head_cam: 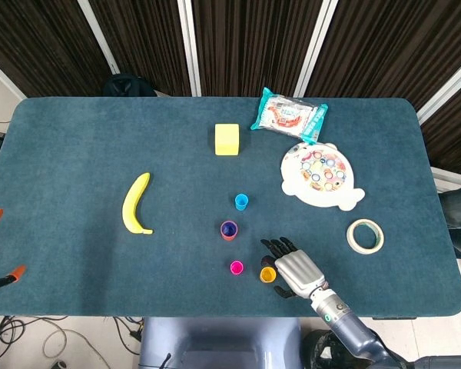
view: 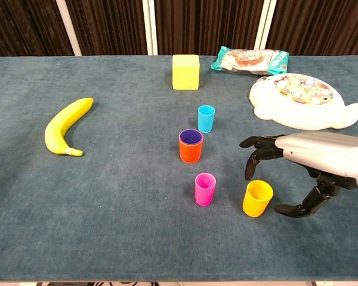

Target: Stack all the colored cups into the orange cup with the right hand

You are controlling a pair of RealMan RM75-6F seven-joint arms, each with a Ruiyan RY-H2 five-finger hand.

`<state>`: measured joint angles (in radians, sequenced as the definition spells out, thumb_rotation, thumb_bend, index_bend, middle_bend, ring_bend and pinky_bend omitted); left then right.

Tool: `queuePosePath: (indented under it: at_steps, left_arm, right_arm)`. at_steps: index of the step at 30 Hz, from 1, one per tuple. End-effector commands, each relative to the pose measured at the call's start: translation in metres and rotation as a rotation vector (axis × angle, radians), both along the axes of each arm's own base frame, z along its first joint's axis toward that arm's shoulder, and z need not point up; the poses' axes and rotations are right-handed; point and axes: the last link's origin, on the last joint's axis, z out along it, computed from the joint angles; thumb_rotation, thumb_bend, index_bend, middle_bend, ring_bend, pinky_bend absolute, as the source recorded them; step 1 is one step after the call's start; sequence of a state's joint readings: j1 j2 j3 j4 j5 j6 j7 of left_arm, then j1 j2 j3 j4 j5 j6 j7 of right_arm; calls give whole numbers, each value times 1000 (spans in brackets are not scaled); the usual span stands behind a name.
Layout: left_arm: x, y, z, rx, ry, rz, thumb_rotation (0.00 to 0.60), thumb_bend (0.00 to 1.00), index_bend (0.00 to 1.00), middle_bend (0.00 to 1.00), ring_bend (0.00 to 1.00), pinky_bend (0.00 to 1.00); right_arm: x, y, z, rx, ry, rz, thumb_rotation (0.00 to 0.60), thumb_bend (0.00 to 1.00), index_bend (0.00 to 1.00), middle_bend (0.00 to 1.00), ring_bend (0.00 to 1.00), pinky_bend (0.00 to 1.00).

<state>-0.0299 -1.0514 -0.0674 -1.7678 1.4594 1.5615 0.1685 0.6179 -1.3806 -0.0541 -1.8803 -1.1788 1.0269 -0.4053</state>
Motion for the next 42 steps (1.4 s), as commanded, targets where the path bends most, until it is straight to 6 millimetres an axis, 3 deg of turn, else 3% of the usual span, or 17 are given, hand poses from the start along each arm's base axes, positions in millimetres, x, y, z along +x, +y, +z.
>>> queuePosePath:
  at_steps: [1,28,34,42]
  left_arm:
    - [0,0,1,3,0,0,600,0,0,0,0,37]
    - [0,0,1,5,-2,1,600,0,0,0,0,37]
    - [0,0,1,3,-3,0,600,0,0,0,0,37]
    - [0,0,1,6,-6,1,600,0,0,0,0,37]
  right_arm:
    - [0,-1,-2,-3,3,-1,600,386,331,0,67,52]
    - [11,-11,-3,-27,-14,-4,600,386,465,0,84,75]
    - [31,-26,14,-42,-64,-7,600,386,469,0,85,75]
    - [69,-68,38,-72,-96,-2,600,386,468,0,85,75]
